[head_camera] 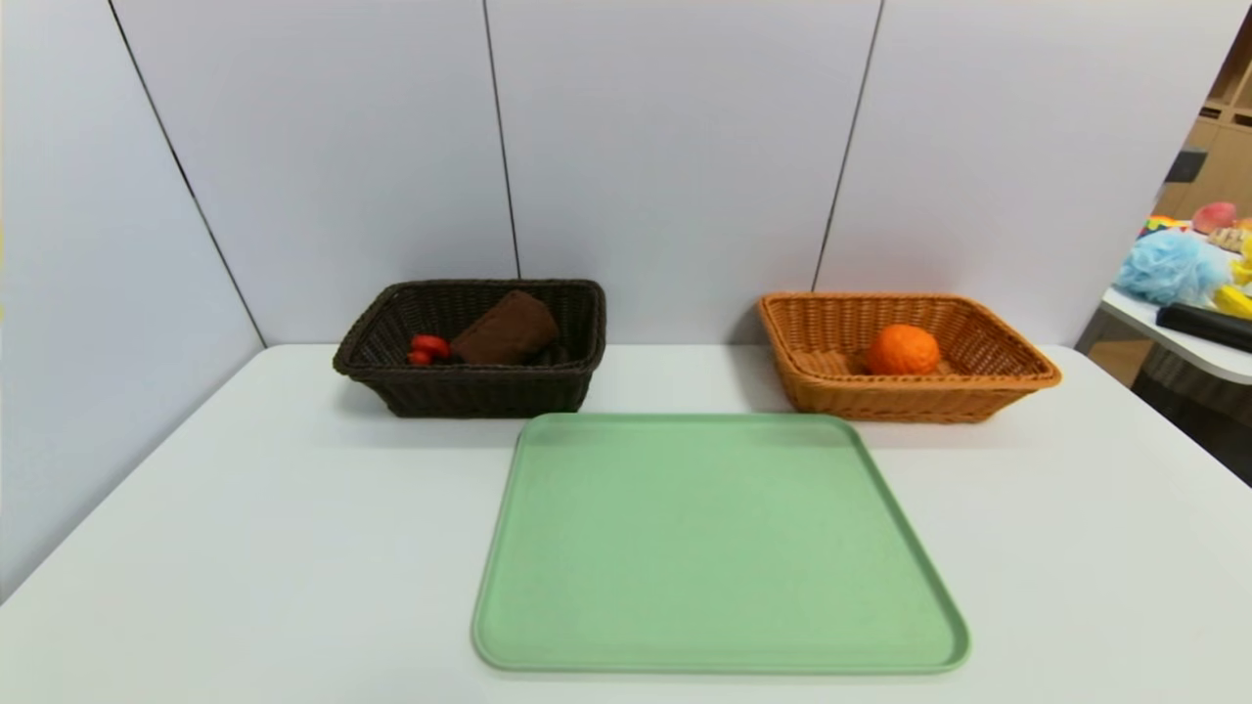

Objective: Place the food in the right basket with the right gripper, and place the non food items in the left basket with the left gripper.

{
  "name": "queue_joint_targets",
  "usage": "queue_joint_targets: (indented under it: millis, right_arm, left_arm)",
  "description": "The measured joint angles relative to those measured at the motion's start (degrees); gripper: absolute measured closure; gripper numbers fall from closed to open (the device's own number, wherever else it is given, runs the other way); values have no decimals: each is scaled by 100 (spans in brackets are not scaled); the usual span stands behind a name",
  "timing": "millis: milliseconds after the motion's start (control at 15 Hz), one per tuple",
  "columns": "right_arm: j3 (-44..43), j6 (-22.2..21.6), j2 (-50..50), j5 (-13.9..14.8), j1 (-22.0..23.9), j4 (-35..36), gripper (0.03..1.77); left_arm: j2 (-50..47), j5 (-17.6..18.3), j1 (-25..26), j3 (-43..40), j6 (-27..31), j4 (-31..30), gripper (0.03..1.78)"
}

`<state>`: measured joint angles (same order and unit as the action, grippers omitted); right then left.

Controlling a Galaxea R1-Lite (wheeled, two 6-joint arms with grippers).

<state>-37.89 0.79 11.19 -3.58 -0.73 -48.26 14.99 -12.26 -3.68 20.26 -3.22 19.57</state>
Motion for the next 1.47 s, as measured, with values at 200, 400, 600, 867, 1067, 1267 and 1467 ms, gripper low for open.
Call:
queue_joint_targets:
  millis: [200,400,600,867,1067,1267,1467]
  right_arm:
    - [88,6,-240,-140,46,-5,9]
    - [85,2,-332,-145,66,-7,9]
    - [95,9,-371,-148,66,0,9]
    - [162,5,-541,-149,63,-2,9]
    - [349,2,-758,-140,66,55,9]
    - [433,-9,-1007,-52,66,205,9]
    - [617,-20,-1095,260,66,714,9]
  left_arm:
    - [-1,2,0,51,0,2,12]
    - [-23,124,226,151,9,35,12]
    - [-160,469,483,173,13,133,12]
    - [-402,502,489,-52,124,118,12]
    - [-668,516,439,-351,143,85,12]
    - [-981,855,401,-605,138,80,12]
    - [-1217,1169,393,-751,143,61,12]
